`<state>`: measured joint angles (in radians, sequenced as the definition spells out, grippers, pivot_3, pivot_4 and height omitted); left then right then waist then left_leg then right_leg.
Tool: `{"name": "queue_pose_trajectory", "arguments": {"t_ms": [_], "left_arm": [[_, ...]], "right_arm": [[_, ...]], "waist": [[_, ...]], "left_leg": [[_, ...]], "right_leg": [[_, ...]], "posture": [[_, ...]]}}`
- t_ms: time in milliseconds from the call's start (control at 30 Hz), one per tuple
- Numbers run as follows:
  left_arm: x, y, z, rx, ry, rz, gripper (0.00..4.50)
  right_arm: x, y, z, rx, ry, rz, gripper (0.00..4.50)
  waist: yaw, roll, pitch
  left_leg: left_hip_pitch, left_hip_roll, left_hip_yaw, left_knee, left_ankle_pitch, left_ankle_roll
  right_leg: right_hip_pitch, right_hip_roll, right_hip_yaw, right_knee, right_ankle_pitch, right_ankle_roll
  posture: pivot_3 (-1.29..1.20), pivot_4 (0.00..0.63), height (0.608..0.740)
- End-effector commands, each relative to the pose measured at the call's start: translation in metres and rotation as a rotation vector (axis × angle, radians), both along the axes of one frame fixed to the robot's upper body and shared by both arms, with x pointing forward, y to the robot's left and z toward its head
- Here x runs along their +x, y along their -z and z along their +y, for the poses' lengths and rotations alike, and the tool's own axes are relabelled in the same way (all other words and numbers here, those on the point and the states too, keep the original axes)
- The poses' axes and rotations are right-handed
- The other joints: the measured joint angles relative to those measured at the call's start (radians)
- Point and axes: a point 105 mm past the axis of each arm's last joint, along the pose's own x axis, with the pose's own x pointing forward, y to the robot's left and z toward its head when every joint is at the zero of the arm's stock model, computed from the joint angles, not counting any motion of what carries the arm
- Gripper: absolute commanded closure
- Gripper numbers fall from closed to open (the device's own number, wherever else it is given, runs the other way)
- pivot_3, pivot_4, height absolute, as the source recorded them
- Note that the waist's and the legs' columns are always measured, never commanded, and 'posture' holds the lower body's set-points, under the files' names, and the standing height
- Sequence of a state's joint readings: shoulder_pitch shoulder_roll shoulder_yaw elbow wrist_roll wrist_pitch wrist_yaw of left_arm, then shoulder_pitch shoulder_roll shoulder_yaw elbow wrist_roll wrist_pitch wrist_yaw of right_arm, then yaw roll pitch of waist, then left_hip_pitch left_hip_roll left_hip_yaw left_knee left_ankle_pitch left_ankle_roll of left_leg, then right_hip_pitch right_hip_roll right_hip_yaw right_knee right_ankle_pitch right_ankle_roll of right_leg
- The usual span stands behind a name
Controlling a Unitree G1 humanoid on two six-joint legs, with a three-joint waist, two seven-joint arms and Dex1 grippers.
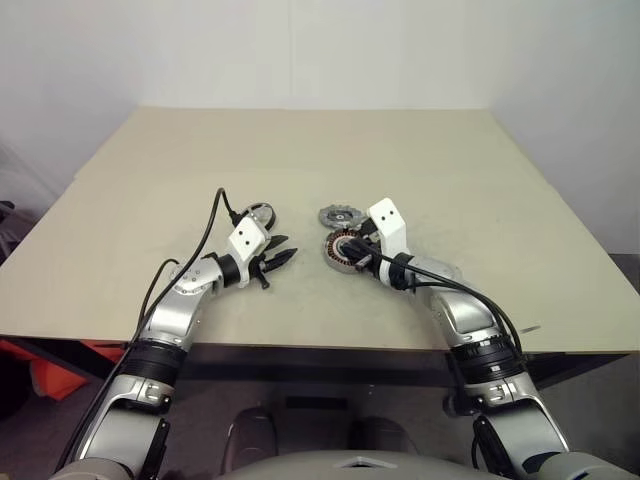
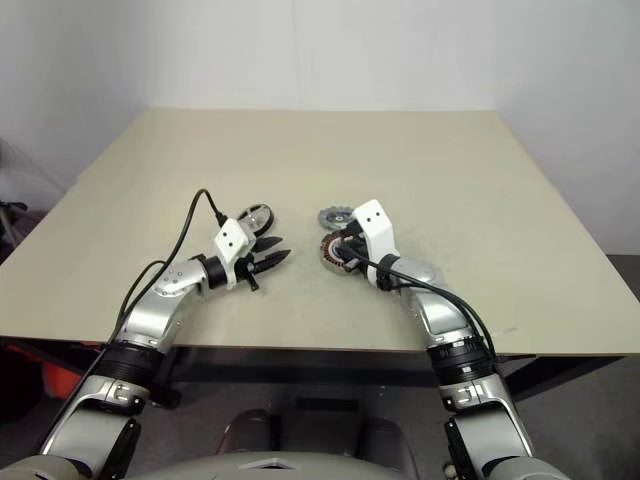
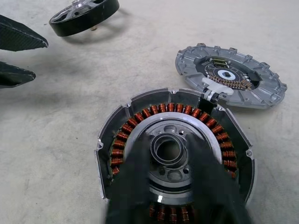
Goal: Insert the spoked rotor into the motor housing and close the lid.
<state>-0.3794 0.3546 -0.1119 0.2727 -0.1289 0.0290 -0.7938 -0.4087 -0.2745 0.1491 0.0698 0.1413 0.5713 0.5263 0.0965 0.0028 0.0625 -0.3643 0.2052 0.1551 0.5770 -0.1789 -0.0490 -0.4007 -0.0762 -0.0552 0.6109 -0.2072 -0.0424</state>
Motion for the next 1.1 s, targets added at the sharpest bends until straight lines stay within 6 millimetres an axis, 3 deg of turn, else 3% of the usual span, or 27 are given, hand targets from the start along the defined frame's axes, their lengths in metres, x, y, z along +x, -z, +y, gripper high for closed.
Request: {"name": "queue_pose_trajectory", "arguments": {"t_ms": [33,367,467,600,633,867,1000,1100], "left_arm": [[0.001,-0.015,-0.001,0.003,0.01,-0.066,2.85],[0.002,-0.014,-0.001,0.004,0.008,-0.066,2.85],[0.002,-0.014,-0.001,0.004,0.008,-0.068,2.85],[0.002,-0.014,-0.001,0.006,0.006,-0.069,2.85],[0.002,-0.014,-0.001,0.007,0.006,-0.069,2.85],[0.002,-0.014,0.0,0.008,0.0,-0.072,2.85],[0.002,-0.013,0.001,0.008,-0.003,-0.072,2.85],[0.002,-0.013,0.001,0.007,-0.004,-0.072,2.85]], "right_arm": [[0.004,-0.015,0.001,-0.006,-0.006,-0.072,2.26],[0.005,-0.026,0.004,0.036,-0.023,-0.101,2.26],[0.007,-0.027,0.003,0.045,-0.011,-0.102,2.89],[0.009,-0.025,0.001,0.034,0.004,-0.101,4.31],[0.009,-0.024,0.0,0.03,0.007,-0.101,4.49],[0.007,-0.02,0.005,0.022,-0.01,-0.085,4.49],[0.001,0.009,0.008,-0.008,-0.014,-0.002,4.49],[0.002,0.016,0.006,-0.013,0.015,0.01,4.49]], "waist": [[0.0,0.0,0.0],[0.0,0.0,0.0],[0.0,0.0,0.0],[0.0,0.0,0.0],[0.0,0.0,0.0],[0.0,0.0,0.0],[0.0,0.0,0.0],[-0.002,0.0,-0.001]], "left_leg": [[0.0,0.0,0.0,0.0,0.0,0.0],[0.0,0.0,0.0,0.0,0.0,0.0],[0.0,0.0,0.0,0.0,0.0,0.0],[0.0,0.0,0.0,0.0,0.0,0.0],[0.0,0.0,0.0,0.0,0.0,0.0],[0.0,0.0,0.0,0.0,0.0,0.0],[0.0,0.0,0.0,0.001,0.0,0.0],[0.002,0.0,0.0,0.001,0.0,0.0]], "right_leg": [[0.0,0.0,0.0,0.0,0.0,0.0],[0.0,0.0,0.0,0.0,0.0,0.0],[0.0,0.0,0.0,0.0,0.0,0.0],[0.0,0.0,0.0,0.001,0.0,0.0],[0.0,0.0,0.0,0.001,0.0,0.0],[0.0,0.0,0.0,0.001,0.0,0.0],[0.0,0.0,0.0,0.001,0.0,0.0],[0.002,0.0,0.0,0.001,0.0,0.0]], "posture": [[0.0,0.0,0.74],[0.0,0.0,0.74],[0.0,0.0,0.74],[0.0,0.0,0.74],[0.0,0.0,0.74],[0.0,0.0,0.74],[0.0,0.0,0.74],[0.0,0.0,0.74]]}}
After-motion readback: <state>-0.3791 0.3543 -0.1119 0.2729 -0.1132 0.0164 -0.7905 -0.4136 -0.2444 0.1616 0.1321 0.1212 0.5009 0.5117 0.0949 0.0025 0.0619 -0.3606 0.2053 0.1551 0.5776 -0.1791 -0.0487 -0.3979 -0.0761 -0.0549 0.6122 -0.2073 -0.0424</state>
